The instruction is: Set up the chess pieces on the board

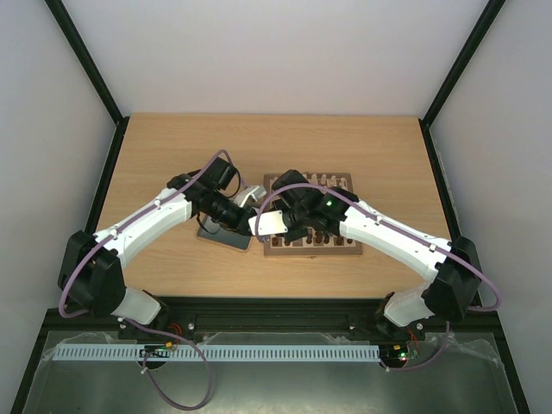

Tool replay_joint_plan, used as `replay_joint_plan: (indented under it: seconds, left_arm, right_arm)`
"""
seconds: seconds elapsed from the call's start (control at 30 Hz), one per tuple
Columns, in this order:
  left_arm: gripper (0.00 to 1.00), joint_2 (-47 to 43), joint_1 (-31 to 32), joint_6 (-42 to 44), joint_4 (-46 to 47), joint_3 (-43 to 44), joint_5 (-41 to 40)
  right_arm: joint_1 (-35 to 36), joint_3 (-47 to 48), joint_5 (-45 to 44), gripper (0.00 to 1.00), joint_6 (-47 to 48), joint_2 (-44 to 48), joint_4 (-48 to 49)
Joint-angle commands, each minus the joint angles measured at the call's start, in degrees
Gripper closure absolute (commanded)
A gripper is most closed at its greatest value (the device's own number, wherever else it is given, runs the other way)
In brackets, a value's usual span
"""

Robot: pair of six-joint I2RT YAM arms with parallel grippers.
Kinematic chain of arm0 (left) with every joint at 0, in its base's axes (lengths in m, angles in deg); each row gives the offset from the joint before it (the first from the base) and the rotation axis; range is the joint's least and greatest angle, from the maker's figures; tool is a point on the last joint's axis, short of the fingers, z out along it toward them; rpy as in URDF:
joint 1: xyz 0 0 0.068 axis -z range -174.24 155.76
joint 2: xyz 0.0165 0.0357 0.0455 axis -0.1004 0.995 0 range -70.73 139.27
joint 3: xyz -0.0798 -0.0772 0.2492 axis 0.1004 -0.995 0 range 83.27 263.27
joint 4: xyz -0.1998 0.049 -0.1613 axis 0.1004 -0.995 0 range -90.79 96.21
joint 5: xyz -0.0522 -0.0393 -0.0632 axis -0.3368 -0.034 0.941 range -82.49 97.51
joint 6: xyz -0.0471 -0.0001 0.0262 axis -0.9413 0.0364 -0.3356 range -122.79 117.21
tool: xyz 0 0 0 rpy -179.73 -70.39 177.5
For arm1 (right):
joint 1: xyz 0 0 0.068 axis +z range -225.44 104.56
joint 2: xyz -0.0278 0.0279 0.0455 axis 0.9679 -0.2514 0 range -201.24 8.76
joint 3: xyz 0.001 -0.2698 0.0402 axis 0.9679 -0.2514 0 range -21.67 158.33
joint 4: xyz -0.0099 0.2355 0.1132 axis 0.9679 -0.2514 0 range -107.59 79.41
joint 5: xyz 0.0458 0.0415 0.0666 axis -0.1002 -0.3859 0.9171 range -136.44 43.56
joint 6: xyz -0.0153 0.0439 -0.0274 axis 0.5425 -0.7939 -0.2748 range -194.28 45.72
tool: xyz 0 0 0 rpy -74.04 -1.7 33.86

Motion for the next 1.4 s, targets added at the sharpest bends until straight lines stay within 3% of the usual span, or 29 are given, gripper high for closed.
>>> replay_joint_plan:
  seconds: [0.0,0.07,0.27,0.4,0.5,0.73,0.87,1.07,1.37]
  left_arm:
    - [0.91,-0.5,0.6,0.1,1.7,0.8,3.8]
    - [0.89,-0.4,0.5,0.0,2.0,0.7,3.7]
    - [0.65,-2.7,-0.5,-0.7,4.0,-1.0,0.0]
    - [0.52,-7.8,-1.5,-3.2,10.7,-5.7,-4.8]
    - [0.50,-12.1,-1.8,-5.3,17.4,-9.5,-8.5]
    - [0.49,-23.3,-0.4,-7.3,33.2,-18.7,-20.6]
    - [0.50,-27.5,0.9,-6.2,38.8,-22.8,-22.3]
    - [0.52,-23.8,5.4,-3.5,38.3,-22.0,-24.4]
    - [0.65,-20.3,7.3,-2.0,37.6,-20.2,-24.1]
  right_arm:
    - [0.7,-0.4,-1.9,0.79,0.3,-0.5,-4.2]
    - [0.7,-1.1,-2.0,0.82,0.2,-0.3,-4.0]
    - [-0.3,-2.1,-0.7,0.85,-4.9,0.0,-2.6]
    - [-4.5,-1.7,8.5,0.85,-11.4,-0.1,-2.7]
    - [-8.2,-2.1,16.0,0.85,-17.9,-0.5,-2.0]
    - [-14.1,-6.1,29.4,0.85,-31.6,-1.2,3.6]
    - [-16.7,-6.4,35.2,0.85,-36.8,-2.1,5.2]
    - [-17.4,-6.8,38.5,0.85,-40.6,-2.5,7.0]
    - [-17.4,-7.0,38.6,0.84,-41.2,-2.8,6.9]
